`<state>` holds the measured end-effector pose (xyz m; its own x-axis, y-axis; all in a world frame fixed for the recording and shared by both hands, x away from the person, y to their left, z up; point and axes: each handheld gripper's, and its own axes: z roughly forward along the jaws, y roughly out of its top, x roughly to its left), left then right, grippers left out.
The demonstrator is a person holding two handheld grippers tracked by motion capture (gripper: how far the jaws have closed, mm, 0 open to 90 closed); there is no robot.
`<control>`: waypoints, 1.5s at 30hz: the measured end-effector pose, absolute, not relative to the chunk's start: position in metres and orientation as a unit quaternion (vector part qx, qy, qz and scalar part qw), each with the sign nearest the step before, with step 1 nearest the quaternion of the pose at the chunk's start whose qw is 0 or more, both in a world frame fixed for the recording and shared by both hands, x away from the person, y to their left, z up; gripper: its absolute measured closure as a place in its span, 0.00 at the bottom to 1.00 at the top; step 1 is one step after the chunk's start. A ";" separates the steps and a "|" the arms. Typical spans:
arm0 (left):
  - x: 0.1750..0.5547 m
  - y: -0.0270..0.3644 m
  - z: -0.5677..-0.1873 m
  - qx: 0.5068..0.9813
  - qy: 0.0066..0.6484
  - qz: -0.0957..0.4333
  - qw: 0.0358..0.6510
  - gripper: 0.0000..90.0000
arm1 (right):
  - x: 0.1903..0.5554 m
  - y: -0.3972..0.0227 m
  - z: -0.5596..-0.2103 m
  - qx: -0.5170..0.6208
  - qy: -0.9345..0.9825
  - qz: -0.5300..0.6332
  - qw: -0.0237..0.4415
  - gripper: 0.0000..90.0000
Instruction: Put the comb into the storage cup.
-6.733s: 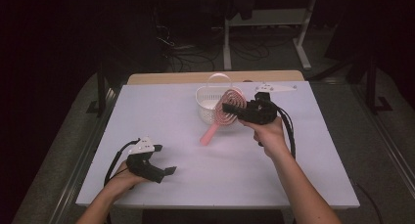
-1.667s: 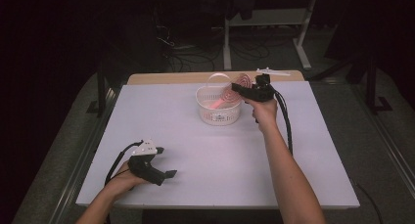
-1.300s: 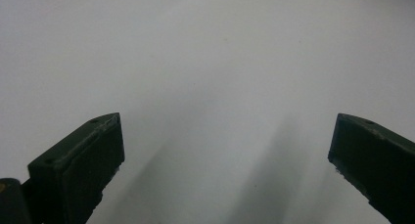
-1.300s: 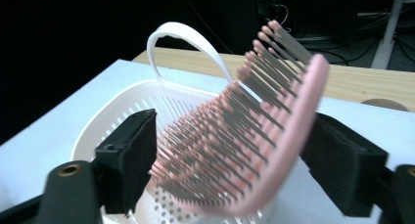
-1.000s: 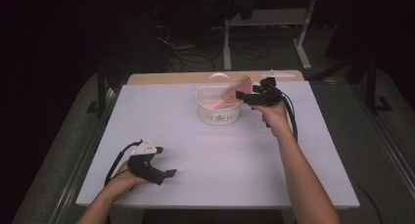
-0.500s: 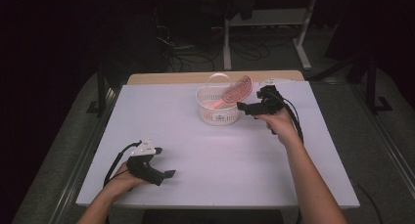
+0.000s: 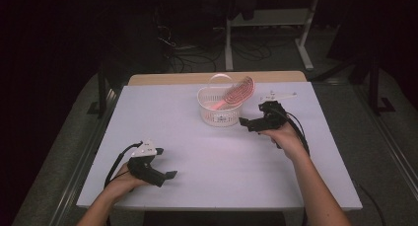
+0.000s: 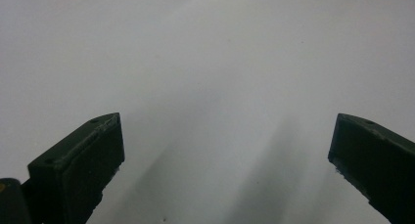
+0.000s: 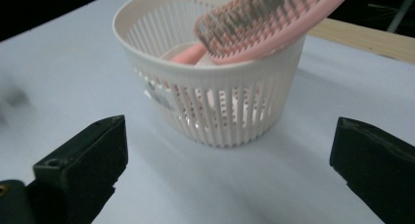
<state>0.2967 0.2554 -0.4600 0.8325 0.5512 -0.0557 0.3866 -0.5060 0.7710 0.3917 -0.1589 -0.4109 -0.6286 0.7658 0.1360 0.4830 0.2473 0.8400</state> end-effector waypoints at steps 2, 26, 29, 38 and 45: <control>0.297 0.256 -0.460 0.862 0.272 0.100 0.416 0.00 | 0.387 -0.158 -0.413 0.397 0.780 0.459 0.150 0.01; 0.297 0.257 -0.459 0.859 0.276 0.100 0.420 0.00 | 0.329 -0.162 -0.438 0.366 0.802 0.456 0.123 0.01; 0.297 0.257 -0.458 0.859 0.274 0.100 0.420 0.00 | 0.323 -0.162 -0.440 0.364 0.805 0.452 0.124 0.01; 0.297 0.256 -0.458 0.859 0.274 0.102 0.421 0.00 | 0.307 -0.167 -0.447 0.358 0.810 0.448 0.122 0.01; 0.297 0.257 -0.457 0.857 0.275 0.103 0.424 0.00 | 0.296 -0.177 -0.451 0.360 0.808 0.451 0.122 0.01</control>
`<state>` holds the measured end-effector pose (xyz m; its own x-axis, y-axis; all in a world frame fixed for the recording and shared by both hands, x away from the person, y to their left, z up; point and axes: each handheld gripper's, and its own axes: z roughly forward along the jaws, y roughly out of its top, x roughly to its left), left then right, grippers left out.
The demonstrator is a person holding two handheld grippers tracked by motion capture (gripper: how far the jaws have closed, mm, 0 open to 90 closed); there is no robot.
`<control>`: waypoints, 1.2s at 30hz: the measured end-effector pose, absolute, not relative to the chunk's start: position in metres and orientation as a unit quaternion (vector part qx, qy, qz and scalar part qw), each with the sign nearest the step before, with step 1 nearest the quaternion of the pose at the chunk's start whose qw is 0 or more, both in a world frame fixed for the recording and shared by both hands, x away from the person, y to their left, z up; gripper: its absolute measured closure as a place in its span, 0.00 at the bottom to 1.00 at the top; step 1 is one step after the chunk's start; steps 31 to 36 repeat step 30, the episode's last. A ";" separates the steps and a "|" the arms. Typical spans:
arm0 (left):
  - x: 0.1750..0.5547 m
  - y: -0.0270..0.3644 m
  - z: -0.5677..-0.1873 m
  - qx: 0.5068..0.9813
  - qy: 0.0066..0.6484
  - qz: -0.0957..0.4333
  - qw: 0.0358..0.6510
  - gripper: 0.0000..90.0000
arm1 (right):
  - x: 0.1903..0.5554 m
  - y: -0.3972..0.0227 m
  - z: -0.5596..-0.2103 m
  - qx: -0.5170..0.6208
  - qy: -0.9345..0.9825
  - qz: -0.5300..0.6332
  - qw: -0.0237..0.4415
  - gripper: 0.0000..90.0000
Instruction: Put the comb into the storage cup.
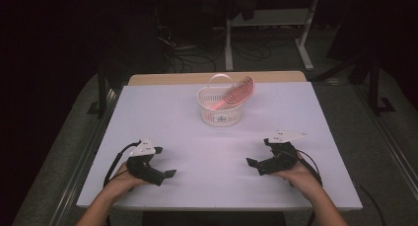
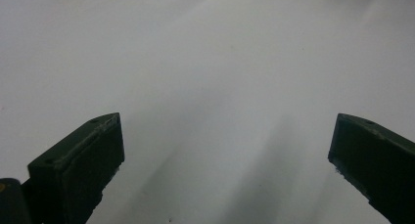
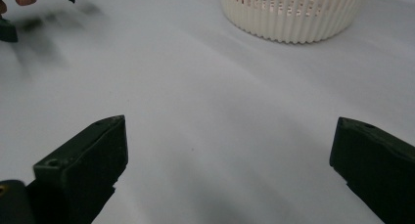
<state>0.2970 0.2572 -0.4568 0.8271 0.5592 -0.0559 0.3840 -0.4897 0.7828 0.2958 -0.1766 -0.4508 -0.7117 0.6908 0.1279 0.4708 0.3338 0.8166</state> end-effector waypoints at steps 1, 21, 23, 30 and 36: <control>0.297 0.257 -0.457 0.857 0.275 0.104 0.423 0.00 | 0.295 -0.178 -0.452 0.359 0.808 0.450 0.123 0.01; 0.297 0.256 -0.457 0.858 0.274 0.104 0.423 0.00 | 0.283 -0.196 -0.463 0.357 0.813 0.444 0.122 0.01; 0.297 0.257 -0.457 0.858 0.273 0.105 0.423 0.00 | 0.283 -0.196 -0.463 0.356 0.814 0.443 0.121 0.01; 0.297 0.257 -0.457 0.859 0.272 0.104 0.422 0.00 | 0.283 -0.195 -0.464 0.355 0.817 0.438 0.122 0.01; 0.297 0.257 -0.457 0.859 0.272 0.104 0.422 0.00 | 0.283 -0.195 -0.464 0.355 0.817 0.438 0.122 0.01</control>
